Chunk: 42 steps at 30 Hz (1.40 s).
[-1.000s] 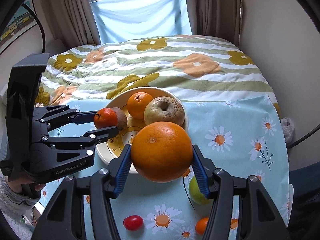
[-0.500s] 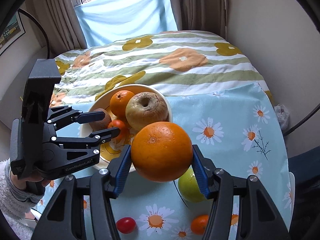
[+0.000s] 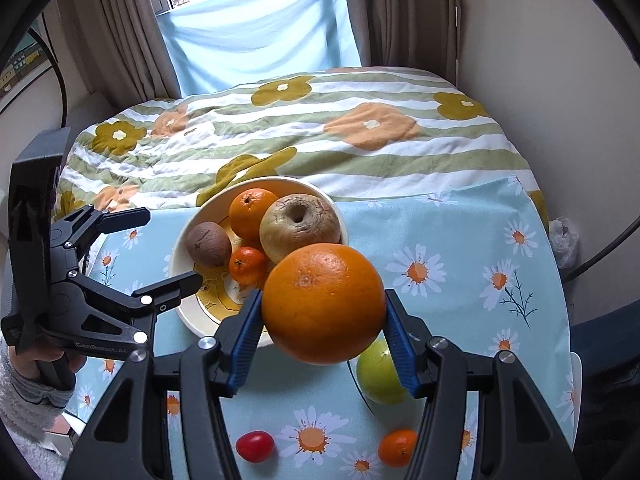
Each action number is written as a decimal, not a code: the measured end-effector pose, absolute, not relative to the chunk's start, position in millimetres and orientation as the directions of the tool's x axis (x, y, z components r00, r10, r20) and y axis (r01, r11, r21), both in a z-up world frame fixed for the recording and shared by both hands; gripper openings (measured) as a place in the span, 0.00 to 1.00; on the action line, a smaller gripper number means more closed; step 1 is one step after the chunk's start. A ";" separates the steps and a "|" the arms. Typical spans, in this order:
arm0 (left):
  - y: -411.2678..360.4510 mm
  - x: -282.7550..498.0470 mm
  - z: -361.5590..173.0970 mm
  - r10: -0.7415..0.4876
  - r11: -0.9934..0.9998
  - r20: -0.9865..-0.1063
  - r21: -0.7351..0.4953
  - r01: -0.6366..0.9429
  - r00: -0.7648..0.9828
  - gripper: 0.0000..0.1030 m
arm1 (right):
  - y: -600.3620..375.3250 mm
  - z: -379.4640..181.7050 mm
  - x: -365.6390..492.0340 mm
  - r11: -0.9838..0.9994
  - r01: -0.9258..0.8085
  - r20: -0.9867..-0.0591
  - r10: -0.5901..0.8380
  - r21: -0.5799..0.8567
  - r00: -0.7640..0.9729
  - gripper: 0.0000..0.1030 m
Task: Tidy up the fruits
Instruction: 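Open the left tool over the bowl while the right tool lowers and releases the orange there, then move the left tool to a red tomato while the right tool approaches another mandarin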
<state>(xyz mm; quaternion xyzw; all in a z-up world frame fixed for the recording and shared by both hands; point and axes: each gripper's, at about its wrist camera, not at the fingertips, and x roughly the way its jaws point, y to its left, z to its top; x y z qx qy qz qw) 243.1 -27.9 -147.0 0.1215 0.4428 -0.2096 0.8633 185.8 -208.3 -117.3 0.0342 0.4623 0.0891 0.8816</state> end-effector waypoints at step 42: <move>52.8 196.0 -148.1 -0.138 0.968 -0.840 -0.003 0.251 0.524 1.00 | -139.6 -150.2 203.8 0.935 -0.336 -0.789 0.294 0.118 0.540 1.00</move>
